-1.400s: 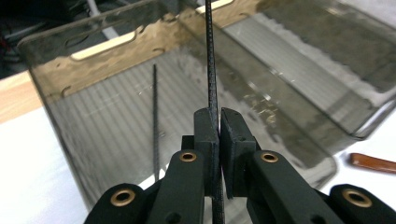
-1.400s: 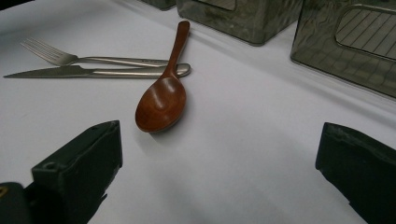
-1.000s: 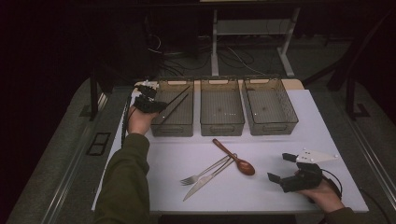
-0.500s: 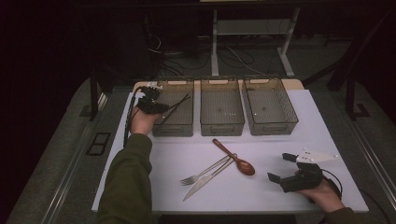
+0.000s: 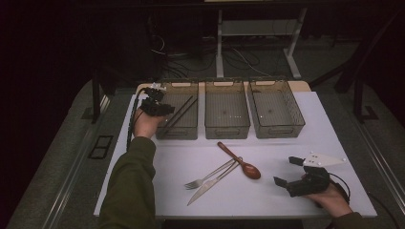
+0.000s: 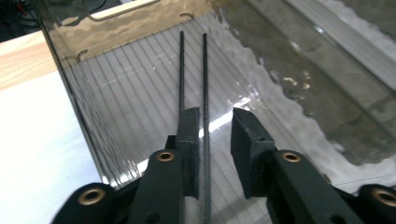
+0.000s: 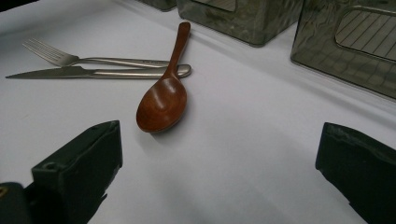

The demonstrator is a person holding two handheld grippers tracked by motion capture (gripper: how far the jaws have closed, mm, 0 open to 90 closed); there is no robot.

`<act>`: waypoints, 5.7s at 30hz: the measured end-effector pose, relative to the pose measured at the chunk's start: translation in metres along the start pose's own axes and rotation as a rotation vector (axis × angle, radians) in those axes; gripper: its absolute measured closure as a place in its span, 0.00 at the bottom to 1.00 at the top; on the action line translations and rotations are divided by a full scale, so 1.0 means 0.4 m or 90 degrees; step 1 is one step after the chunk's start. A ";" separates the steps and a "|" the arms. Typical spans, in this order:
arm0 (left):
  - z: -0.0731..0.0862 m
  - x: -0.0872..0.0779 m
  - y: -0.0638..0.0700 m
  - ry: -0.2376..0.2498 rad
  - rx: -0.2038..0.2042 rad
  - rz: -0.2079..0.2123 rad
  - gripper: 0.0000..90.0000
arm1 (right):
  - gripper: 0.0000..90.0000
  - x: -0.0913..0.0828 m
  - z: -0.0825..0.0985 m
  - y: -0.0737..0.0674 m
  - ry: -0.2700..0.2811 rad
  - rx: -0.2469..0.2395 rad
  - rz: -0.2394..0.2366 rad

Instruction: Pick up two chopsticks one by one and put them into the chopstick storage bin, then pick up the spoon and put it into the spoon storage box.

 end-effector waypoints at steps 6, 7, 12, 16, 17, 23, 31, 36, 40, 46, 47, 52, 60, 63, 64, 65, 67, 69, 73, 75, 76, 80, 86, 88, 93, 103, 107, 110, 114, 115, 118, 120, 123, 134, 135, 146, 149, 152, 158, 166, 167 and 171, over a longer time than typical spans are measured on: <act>-0.008 -0.036 0.040 0.021 0.017 0.032 0.64 | 0.00 0.001 -0.001 0.000 0.001 0.002 0.000; -0.008 -0.043 0.049 0.022 0.026 0.038 0.61 | 0.00 0.002 0.000 0.001 0.000 0.002 0.000; -0.014 -0.085 0.104 0.066 0.045 0.074 0.53 | 0.00 0.003 -0.004 0.001 0.003 0.002 -0.003; 0.002 -0.109 0.150 0.078 0.061 0.107 0.49 | 0.00 0.011 -0.007 -0.002 -0.002 0.000 -0.008; 0.010 -0.114 0.162 0.079 0.074 0.111 0.48 | 0.00 0.013 -0.008 -0.003 -0.003 0.000 -0.009; 0.050 -0.132 0.215 0.107 0.088 0.143 0.44 | 0.00 0.022 -0.009 0.002 -0.007 0.001 -0.013; 0.123 -0.137 0.257 0.128 0.104 0.161 0.39 | 0.00 0.019 -0.006 0.003 -0.009 0.005 -0.005; 0.175 -0.124 0.278 0.134 0.112 0.169 0.37 | 0.00 0.017 -0.004 0.007 -0.008 0.008 0.000; 0.201 -0.127 0.289 0.148 0.113 0.173 0.33 | 0.00 0.016 -0.005 0.007 -0.007 0.005 0.003; 0.249 -0.140 0.304 0.175 0.111 0.182 0.24 | 0.00 0.009 -0.001 0.002 -0.009 -0.004 0.004; 0.257 -0.141 0.307 0.175 0.113 0.179 0.21 | 0.00 0.008 0.000 0.003 -0.007 -0.002 0.006; 0.294 -0.139 0.314 0.185 0.116 0.174 0.10 | 0.00 0.007 0.000 0.006 -0.007 -0.002 0.010; 0.336 -0.118 0.344 0.159 0.136 0.190 0.00 | 0.00 0.008 0.001 0.003 -0.010 -0.007 0.012; 0.349 -0.111 0.352 0.141 0.141 0.192 0.00 | 0.00 0.007 0.001 0.003 -0.010 -0.008 0.013; 0.353 -0.109 0.354 0.136 0.142 0.194 0.00 | 0.00 0.007 0.001 0.004 -0.010 -0.008 0.013; 0.357 -0.107 0.357 0.133 0.141 0.194 0.00 | 0.00 0.007 0.001 0.004 -0.010 -0.008 0.013; 0.363 -0.106 0.358 0.130 0.147 0.194 0.00 | 0.00 0.007 0.001 0.003 -0.010 -0.007 0.012; 0.370 -0.105 0.359 0.129 0.147 0.189 0.00 | 0.00 0.007 0.000 0.003 -0.011 -0.005 0.012; 0.379 -0.100 0.360 0.122 0.151 0.187 0.00 | 0.00 0.006 -0.003 0.006 -0.018 0.001 0.011; 0.381 -0.099 0.361 0.122 0.147 0.191 0.00 | 0.00 0.006 -0.005 0.005 -0.029 0.005 0.006; 0.380 -0.098 0.361 0.123 0.143 0.189 0.00 | 0.00 0.005 -0.008 0.004 -0.030 0.008 0.002; 0.379 -0.098 0.357 0.122 0.144 0.184 0.00 | 0.00 0.006 -0.024 -0.001 -0.032 0.019 -0.001; 0.379 -0.103 0.355 0.122 0.139 0.183 0.00 | 0.00 0.017 -0.047 -0.002 -0.022 0.025 0.001; 0.379 -0.105 0.353 0.124 0.137 0.182 0.00 | 0.00 0.024 -0.055 -0.001 -0.021 0.030 -0.002; 0.374 -0.105 0.355 0.126 0.139 0.184 0.00 | 0.00 0.041 -0.079 -0.003 -0.012 0.029 -0.008; 0.367 -0.105 0.356 0.131 0.129 0.185 0.00 | 0.00 0.081 -0.112 -0.018 -0.031 0.028 -0.021; 0.370 -0.105 0.358 0.129 0.131 0.178 0.00 | 0.00 0.096 -0.119 -0.023 -0.039 0.022 -0.025; 0.372 -0.107 0.356 0.130 0.127 0.175 0.00 | 0.00 0.110 -0.126 -0.028 -0.044 0.018 -0.031; 0.375 -0.109 0.353 0.128 0.125 0.174 0.00 | 0.06 0.127 -0.131 -0.037 -0.055 0.017 -0.050; 0.376 -0.108 0.353 0.130 0.125 0.176 0.00 | 0.06 0.131 -0.132 -0.038 -0.060 0.013 -0.049; 0.375 -0.107 0.348 0.130 0.122 0.175 0.00 | 0.14 0.144 -0.134 -0.044 -0.066 0.009 -0.060; 0.376 -0.105 0.347 0.130 0.123 0.175 0.00 | 0.16 0.152 -0.130 -0.046 -0.076 0.010 -0.064; 0.377 -0.107 0.350 0.134 0.127 0.176 0.00 | 0.18 0.160 -0.120 -0.052 -0.092 0.011 -0.068; 0.377 -0.106 0.349 0.137 0.132 0.176 0.00 | 0.37 0.177 -0.090 -0.067 -0.134 0.011 -0.077; 0.377 -0.106 0.350 0.137 0.134 0.176 0.00 | 0.39 0.177 -0.088 -0.068 -0.136 0.010 -0.080; 0.375 -0.105 0.350 0.139 0.134 0.177 0.00 | 0.50 0.181 -0.073 -0.078 -0.149 0.001 -0.090; 0.374 -0.103 0.350 0.139 0.135 0.176 0.00 | 0.52 0.181 -0.071 -0.077 -0.151 0.002 -0.088; 0.375 -0.102 0.350 0.138 0.138 0.174 0.00 | 0.53 0.181 -0.069 -0.076 -0.153 -0.002 -0.087; 0.374 -0.102 0.351 0.139 0.137 0.173 0.00 | 0.54 0.184 -0.068 -0.079 -0.153 -0.006 -0.085; 0.374 -0.102 0.352 0.139 0.138 0.172 0.00 | 0.57 0.188 -0.060 -0.089 -0.167 -0.028 -0.080; 0.374 -0.102 0.352 0.139 0.138 0.172 0.00 | 0.57 0.188 -0.059 -0.090 -0.168 -0.034 -0.080; 0.374 -0.102 0.352 0.139 0.138 0.172 0.00 | 0.59 0.188 -0.058 -0.095 -0.170 -0.043 -0.079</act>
Point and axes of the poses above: each handheld gripper's, and its own axes: x roughly forward along the jaws, z roughly out of its underside, y roughly to its right, the point moved 9 cm from there along x, roughly forward along the jaws, and after that the axes turned 8 degrees about -y, right-handed, at the moved point
